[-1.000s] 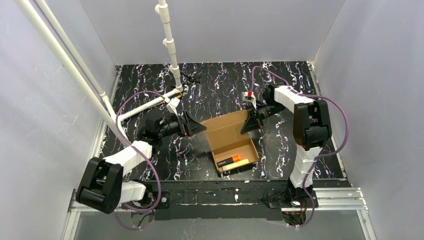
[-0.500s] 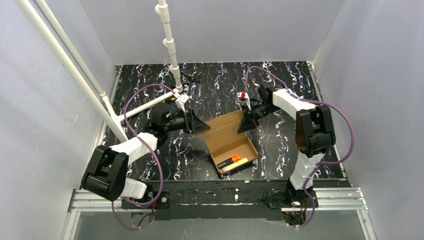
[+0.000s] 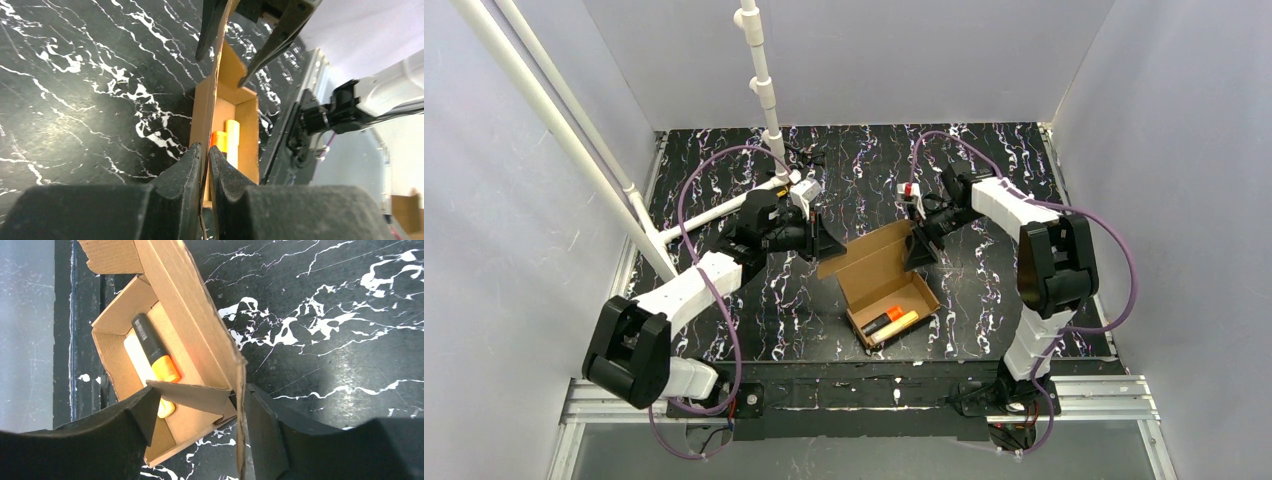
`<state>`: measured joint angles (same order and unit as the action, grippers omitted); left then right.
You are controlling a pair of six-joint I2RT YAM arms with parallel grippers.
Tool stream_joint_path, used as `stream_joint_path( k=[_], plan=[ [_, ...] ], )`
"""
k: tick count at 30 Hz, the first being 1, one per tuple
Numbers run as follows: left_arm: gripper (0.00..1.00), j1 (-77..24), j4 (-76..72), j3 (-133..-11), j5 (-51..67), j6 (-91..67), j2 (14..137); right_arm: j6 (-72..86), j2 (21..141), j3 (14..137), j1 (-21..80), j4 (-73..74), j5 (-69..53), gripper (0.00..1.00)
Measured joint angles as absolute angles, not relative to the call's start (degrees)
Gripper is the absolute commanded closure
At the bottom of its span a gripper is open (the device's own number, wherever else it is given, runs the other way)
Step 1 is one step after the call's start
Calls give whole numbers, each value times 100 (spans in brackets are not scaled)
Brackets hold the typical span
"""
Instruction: Fold the paper box
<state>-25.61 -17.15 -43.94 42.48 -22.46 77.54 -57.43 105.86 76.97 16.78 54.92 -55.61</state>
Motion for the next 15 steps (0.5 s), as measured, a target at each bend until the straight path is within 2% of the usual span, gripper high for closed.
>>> stream_joint_path(
  k=[4, 15],
  plan=[
    [92, -2762, -729, -4869, 3747, -1326, 7550, -5446, 10278, 7697, 1608, 5345, -5492, 12],
    [92, -2799, 698, -5920, 3214, 534, 7607, -4947, 9826, 7620, 1214, 5022, -5625, 12]
  ],
)
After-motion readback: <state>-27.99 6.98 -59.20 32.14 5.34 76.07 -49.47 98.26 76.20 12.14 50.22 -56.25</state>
